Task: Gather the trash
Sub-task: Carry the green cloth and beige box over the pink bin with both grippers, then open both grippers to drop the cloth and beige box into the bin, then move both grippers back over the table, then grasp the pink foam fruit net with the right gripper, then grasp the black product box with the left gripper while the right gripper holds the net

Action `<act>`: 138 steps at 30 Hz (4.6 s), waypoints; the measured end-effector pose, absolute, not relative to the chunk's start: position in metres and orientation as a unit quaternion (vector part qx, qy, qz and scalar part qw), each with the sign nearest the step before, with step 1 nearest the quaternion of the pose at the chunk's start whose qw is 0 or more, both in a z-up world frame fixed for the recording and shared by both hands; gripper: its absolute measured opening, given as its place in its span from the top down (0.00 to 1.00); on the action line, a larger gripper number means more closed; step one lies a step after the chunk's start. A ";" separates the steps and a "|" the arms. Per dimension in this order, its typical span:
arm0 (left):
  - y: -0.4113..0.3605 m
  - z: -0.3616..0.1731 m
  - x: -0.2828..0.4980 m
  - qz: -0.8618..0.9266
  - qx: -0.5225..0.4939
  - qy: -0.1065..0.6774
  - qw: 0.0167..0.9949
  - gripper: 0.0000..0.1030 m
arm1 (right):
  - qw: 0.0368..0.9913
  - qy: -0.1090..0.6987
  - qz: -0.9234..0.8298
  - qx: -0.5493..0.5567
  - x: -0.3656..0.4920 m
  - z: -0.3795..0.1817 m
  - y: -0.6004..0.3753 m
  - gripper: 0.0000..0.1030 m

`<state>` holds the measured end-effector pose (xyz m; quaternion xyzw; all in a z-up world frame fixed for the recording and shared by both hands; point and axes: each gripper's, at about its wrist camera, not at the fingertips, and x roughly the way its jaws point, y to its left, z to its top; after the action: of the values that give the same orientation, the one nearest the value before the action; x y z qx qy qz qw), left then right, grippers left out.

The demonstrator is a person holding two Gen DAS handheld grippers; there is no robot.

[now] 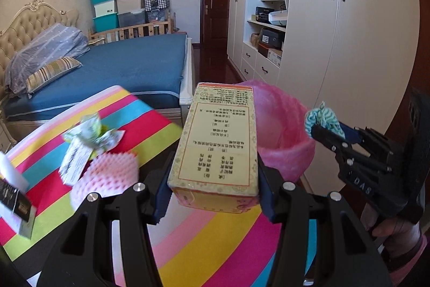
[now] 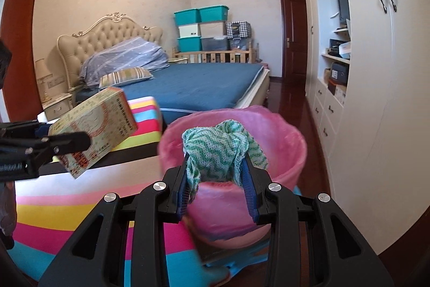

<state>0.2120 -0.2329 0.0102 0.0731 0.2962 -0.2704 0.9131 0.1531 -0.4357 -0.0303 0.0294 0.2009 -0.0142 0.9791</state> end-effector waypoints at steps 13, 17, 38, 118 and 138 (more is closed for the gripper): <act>-0.304 0.005 0.278 -0.293 0.051 0.321 0.899 0.49 | 0.980 0.195 -0.031 0.034 0.190 -0.043 -0.478 0.63; -0.315 0.005 0.294 -0.303 0.039 0.316 0.898 0.43 | 0.983 0.178 -0.014 0.028 0.203 -0.051 -0.484 0.48; -0.132 -0.016 0.194 -0.109 0.152 0.257 0.948 0.05 | 0.977 0.208 0.046 0.017 0.174 -0.034 -0.405 0.20; 0.087 -0.043 0.198 0.060 -0.083 0.339 0.935 0.06 | 0.955 0.264 0.137 -0.013 0.215 -0.036 -0.189 0.60; 0.027 0.004 0.274 0.148 -0.081 0.315 0.934 0.05 | 0.957 0.241 0.145 0.074 0.209 -0.032 -0.226 0.59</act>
<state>0.2737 0.0265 0.0039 -0.0806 0.3153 0.1476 0.9340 0.2086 -0.2265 -0.0325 0.0739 0.2415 0.1453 0.9566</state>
